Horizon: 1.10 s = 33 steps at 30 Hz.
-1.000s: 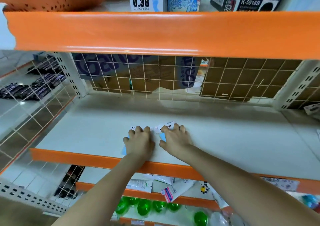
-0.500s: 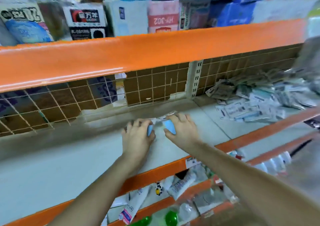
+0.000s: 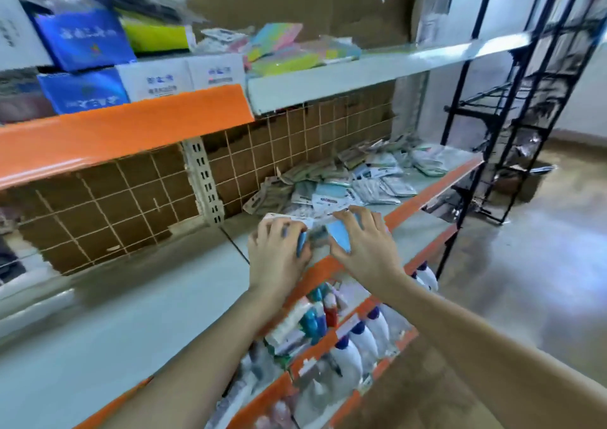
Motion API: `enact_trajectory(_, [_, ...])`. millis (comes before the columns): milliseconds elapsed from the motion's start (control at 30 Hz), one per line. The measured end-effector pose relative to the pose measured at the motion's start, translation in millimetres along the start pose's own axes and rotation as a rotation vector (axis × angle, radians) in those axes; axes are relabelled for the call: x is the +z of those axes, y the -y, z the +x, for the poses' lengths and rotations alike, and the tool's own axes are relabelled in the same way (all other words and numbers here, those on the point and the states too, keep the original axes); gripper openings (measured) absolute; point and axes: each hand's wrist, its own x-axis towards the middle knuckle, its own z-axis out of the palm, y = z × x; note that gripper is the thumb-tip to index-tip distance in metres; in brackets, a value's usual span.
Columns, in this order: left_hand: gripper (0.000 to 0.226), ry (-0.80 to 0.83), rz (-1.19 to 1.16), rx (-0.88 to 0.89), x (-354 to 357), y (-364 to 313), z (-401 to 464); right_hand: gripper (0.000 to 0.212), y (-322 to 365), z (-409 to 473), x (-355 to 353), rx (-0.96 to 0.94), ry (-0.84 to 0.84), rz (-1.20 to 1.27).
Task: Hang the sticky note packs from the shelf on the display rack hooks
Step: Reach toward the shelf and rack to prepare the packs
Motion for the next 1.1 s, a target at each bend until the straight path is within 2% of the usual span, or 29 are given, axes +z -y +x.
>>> enact_trajectory(167, [0.026,0.025,-0.013,0.08,42.8,-86.6,32.6,0.046,-86.7,-8.4,-36.5,0.065,-0.09,-0.034])
enact_trajectory(267, [0.029,0.051,-0.025,0.136,66.8,-132.1,48.9,0.048,-130.5,-11.4,-56.6,0.133,-0.086,-0.088])
enact_trajectory(433, [0.03,0.057,-0.118,0.221,102.8,-197.2,80.7,0.046,-197.2,-11.9,-78.1,0.218,-0.195,-0.111])
enact_trajectory(600, [0.023,-0.03,-0.191,0.342,142.4,-263.5,121.0,0.044,-269.2,1.4,-91.0,0.297,-0.263,-0.13])
enact_trajectory(967, [0.031,-0.026,-0.233,0.486,264.1,-393.7,265.4,0.049,-457.7,83.9,-110.3,0.45,-0.269,-0.265])
enact_trajectory(1100, [0.033,-0.018,-0.238,0.512,305.9,-432.6,311.9,0.046,-515.2,116.2,-112.9,0.506,-0.337,-0.259])
